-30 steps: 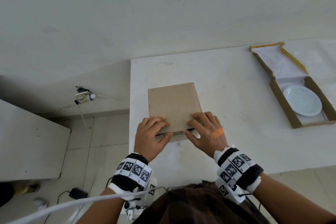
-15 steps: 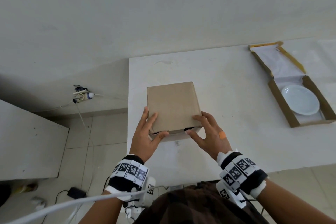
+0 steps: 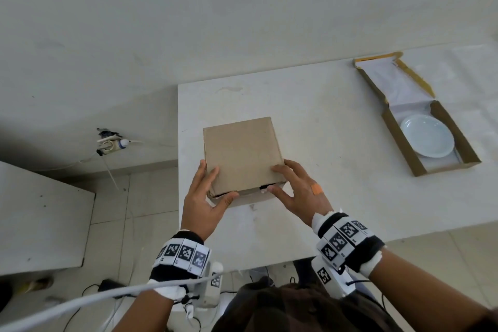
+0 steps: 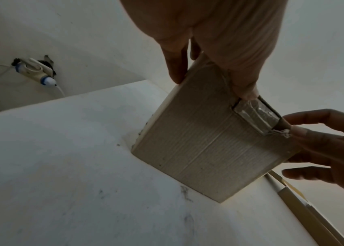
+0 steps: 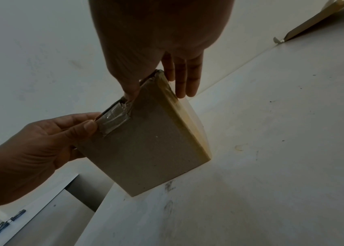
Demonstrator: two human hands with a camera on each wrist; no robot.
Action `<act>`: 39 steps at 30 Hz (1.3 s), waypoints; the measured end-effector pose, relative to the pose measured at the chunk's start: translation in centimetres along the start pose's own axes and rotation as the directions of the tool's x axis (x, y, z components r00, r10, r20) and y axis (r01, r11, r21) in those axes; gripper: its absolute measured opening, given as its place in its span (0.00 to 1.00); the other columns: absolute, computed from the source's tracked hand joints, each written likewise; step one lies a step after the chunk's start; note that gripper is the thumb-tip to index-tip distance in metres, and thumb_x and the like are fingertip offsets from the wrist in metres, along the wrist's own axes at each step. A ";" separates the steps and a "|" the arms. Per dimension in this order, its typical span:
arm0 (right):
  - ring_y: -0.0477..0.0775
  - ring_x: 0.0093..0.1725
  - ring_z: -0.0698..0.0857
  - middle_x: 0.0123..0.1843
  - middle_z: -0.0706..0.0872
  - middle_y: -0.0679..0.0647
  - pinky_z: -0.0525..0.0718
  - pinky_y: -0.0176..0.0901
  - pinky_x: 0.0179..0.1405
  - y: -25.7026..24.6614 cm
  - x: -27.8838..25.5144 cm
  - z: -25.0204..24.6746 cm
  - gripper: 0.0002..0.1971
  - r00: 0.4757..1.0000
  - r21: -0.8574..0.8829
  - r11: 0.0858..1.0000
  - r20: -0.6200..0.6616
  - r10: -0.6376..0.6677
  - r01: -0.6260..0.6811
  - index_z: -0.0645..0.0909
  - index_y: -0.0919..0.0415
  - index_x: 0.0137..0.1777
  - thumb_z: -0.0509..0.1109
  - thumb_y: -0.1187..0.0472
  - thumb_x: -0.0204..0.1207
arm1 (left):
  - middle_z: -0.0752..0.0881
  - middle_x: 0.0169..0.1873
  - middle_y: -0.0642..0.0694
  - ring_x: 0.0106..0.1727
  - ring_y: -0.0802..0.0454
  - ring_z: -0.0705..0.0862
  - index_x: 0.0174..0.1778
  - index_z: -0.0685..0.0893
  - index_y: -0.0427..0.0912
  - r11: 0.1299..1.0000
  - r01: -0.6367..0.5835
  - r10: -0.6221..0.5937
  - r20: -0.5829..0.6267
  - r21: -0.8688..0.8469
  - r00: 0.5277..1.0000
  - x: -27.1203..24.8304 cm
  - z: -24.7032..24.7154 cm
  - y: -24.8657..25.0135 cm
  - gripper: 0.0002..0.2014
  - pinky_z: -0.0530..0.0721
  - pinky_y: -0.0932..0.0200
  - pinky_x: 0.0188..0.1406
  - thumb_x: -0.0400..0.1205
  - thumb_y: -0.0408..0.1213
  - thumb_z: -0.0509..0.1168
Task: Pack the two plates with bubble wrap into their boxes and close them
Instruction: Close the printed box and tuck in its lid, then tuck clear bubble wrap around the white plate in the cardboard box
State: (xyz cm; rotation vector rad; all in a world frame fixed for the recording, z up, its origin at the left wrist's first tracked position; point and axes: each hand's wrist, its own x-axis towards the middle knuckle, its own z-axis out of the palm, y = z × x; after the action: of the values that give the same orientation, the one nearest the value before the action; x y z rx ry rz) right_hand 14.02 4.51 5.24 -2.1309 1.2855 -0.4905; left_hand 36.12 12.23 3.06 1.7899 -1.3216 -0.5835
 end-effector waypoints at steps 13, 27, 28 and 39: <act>0.49 0.57 0.82 0.66 0.77 0.42 0.82 0.46 0.56 4.9 -2.3 -7.6 0.22 0.988 0.007 1.000 0.154 0.019 -0.020 0.67 0.44 0.70 0.63 0.41 0.78 | 0.70 0.76 0.40 0.77 0.48 0.67 0.65 0.81 0.37 0.960 -0.127 0.165 -0.137 0.248 0.977 0.5 3.6 7.8 0.32 0.65 0.55 0.73 0.73 0.58 0.67; 0.47 0.49 0.82 0.58 0.82 0.46 0.81 0.43 0.53 25.2 -13.9 -28.5 0.16 0.963 0.047 0.963 -0.036 0.268 -0.267 0.75 0.50 0.62 0.67 0.47 0.76 | 0.83 0.54 0.46 0.56 0.50 0.81 0.57 0.82 0.40 0.963 -0.264 0.256 0.124 0.054 0.959 -2.4 31.1 28.7 0.15 0.76 0.60 0.57 0.75 0.33 0.73; 0.46 0.47 0.81 0.57 0.82 0.46 0.81 0.42 0.52 26.5 -14.4 -29.6 0.16 0.956 0.056 0.957 -0.051 0.288 -0.285 0.75 0.50 0.61 0.67 0.47 0.76 | 0.82 0.53 0.49 0.54 0.54 0.80 0.58 0.82 0.41 0.964 -0.262 0.253 0.162 0.036 0.954 -2.4 32.7 29.8 0.16 0.75 0.63 0.54 0.75 0.32 0.73; 0.46 0.46 0.80 0.53 0.81 0.46 0.79 0.40 0.52 39.8 -15.8 -36.4 0.12 0.840 0.134 0.838 -0.052 0.540 -0.530 0.78 0.52 0.57 0.68 0.50 0.77 | 0.84 0.49 0.49 0.48 0.53 0.81 0.57 0.82 0.43 0.987 -0.163 0.150 0.451 -0.011 0.880 1.6 50.2 35.7 0.14 0.80 0.59 0.50 0.76 0.36 0.71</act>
State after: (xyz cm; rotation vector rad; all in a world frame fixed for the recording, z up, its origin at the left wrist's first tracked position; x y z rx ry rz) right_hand -41.11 -6.46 6.42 -1.5654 1.7765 -0.4027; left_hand -21.17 -10.37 4.50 1.6004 -1.7760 -0.9340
